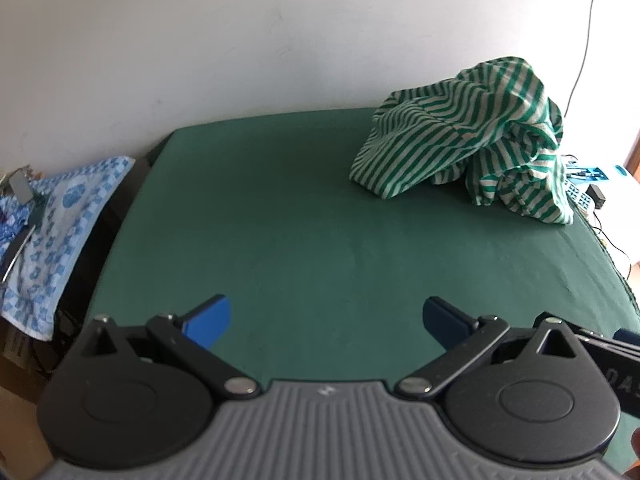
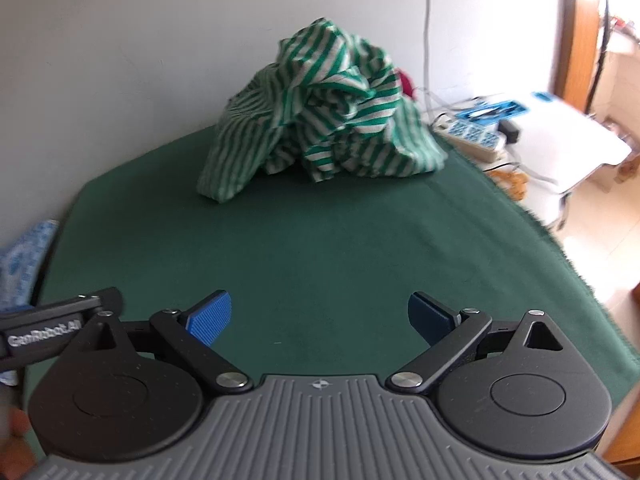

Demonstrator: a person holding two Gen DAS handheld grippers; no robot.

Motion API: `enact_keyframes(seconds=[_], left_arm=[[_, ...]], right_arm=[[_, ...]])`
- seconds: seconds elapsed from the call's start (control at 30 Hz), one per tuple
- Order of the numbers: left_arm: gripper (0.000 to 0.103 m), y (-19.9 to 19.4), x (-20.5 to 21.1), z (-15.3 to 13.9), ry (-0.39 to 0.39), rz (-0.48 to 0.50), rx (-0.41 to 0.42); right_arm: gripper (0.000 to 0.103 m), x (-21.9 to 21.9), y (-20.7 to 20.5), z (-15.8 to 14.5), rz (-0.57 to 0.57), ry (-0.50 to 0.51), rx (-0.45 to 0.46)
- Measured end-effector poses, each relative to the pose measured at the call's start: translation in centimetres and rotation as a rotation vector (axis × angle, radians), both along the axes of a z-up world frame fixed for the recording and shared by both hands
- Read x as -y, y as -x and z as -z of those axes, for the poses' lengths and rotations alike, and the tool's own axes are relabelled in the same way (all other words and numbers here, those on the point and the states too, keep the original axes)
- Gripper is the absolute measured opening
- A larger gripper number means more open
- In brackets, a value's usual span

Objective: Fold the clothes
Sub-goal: 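Move both grippers open toward the crumpled green-and-white striped shirt, then grasp the striped shirt with the right gripper and lift it up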

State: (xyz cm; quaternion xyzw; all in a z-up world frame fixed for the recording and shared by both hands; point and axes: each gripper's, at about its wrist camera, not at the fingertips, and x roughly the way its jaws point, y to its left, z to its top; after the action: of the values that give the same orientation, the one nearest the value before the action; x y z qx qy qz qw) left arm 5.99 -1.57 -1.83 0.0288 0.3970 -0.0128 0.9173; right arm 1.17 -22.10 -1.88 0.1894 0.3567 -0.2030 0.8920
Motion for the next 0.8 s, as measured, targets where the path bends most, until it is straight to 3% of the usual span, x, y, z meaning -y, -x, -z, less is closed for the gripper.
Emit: enact_keyframes(seconds=[0.17, 0.3, 0.37, 0.57, 0.67, 0.8], left_arm=[[0.102, -0.4, -0.3, -0.3, -0.002, -0.011, -0.001], [0.102, -0.8, -0.2, -0.3, -0.005, 0.005, -0.005], [0.102, -1.0, -0.1, -0.2, -0.006, 0.013, -0.010], [0.102, -1.5, -0.1, -0.2, -0.016, 0.069, 0.014], [0.102, -2.2, -0.2, 0.1, -0.010, 0.097, 0.002], [0.102, -3.4, -0.6, 1.0, 0.039, 0.143, -0.027]], right_arm=[[0.097, 0.0, -0.5, 0.1, -0.029, -0.074, -0.025], [0.099, -1.3, -0.2, -0.7, -0.025, 0.052, 0.030], [0.099, -1.4, -0.4, -0.7, -0.034, 0.053, 0.026], [0.081, -0.3, -1.2, 0.9, -0.022, -0.064, -0.051], [0.081, 0.5, -1.7, 1.8, 0.021, -0.145, -0.069], [0.081, 0.9, -2.1, 2.2, 0.071, -0.175, -0.047]])
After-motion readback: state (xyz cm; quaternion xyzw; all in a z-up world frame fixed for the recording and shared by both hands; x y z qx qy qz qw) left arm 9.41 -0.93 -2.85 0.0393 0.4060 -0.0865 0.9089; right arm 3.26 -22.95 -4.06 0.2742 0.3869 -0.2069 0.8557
